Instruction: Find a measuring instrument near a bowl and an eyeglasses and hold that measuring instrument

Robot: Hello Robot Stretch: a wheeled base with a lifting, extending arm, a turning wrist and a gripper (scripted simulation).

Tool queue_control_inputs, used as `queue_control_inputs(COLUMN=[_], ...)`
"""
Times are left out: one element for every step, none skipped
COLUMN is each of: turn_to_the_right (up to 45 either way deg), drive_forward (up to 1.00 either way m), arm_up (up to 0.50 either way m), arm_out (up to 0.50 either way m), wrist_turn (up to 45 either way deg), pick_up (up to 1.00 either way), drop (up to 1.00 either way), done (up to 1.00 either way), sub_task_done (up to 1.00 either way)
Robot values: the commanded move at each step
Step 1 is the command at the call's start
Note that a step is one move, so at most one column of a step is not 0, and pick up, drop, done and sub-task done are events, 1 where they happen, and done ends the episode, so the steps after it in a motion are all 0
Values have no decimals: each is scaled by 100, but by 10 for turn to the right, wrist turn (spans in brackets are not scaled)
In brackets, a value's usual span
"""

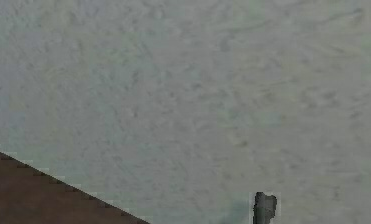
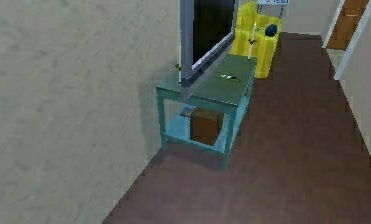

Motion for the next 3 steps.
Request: queue_control_inputs(turn_to_the_right=[450,-450,450], drive_forward=[0,0,0], arm_up=[0,0,0], arm_out=[0,0,0], wrist_turn=[0,0,0], pick_up=[0,0,0], drop=[0,0,0], done=[0,0,0], sub_task_done=[0,0,0])
